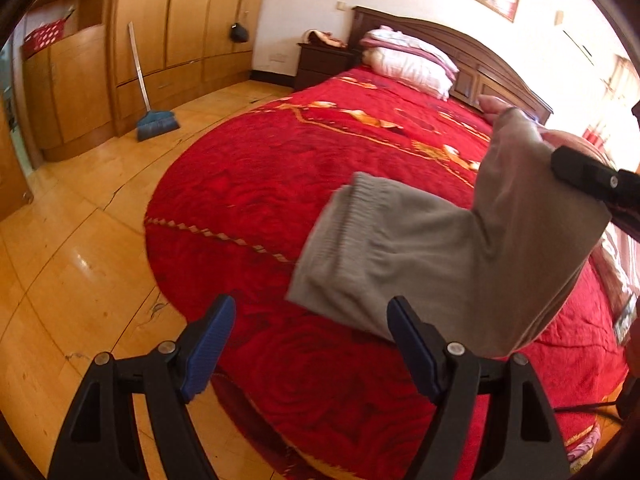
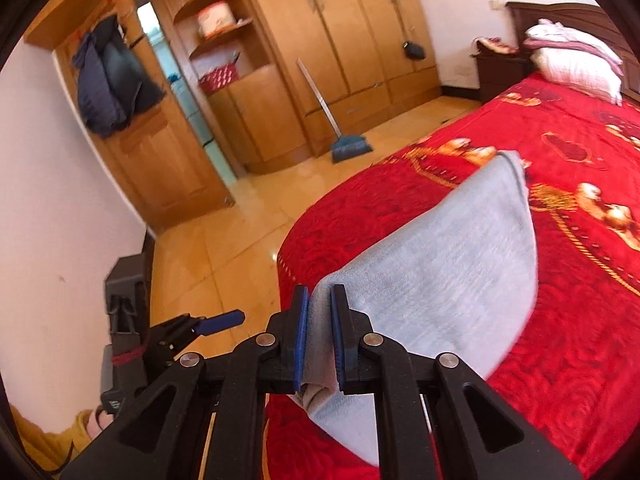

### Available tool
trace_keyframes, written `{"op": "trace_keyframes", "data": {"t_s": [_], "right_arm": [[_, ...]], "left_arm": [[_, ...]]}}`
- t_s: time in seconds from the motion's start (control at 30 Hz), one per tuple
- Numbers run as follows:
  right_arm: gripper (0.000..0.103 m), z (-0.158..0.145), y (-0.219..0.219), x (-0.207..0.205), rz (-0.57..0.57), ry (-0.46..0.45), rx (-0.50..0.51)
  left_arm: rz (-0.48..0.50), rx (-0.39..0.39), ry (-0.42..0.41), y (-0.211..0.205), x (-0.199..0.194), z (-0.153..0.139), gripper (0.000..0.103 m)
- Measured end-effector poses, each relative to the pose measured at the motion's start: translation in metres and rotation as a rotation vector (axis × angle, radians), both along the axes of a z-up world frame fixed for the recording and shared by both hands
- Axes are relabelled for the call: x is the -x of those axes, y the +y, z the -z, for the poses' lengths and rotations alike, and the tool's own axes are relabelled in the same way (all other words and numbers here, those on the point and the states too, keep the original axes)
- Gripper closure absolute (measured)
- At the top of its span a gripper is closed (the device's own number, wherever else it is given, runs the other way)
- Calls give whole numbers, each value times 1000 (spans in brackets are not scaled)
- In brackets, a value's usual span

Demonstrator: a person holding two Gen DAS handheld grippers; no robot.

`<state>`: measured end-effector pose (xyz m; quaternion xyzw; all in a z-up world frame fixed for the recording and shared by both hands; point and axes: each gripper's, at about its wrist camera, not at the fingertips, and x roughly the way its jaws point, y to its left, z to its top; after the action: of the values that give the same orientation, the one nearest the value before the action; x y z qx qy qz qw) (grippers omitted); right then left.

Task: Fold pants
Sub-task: 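Lift the grasped edge and fold it over the stack with the right tool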

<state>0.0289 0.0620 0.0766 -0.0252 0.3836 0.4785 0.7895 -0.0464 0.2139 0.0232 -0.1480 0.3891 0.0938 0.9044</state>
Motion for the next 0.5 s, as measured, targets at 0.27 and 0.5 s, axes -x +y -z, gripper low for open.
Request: {"op": "trace_keyframes", "data": {"t_s": [0.27,0.5], "right_arm": [[91,38,48,-16,-45,86,47],[101,39,71,-2,-100,50,50]], "left_arm": [[-43,26,22,18,12,13,21],[-56,34,38,22,15,20,21]]}}
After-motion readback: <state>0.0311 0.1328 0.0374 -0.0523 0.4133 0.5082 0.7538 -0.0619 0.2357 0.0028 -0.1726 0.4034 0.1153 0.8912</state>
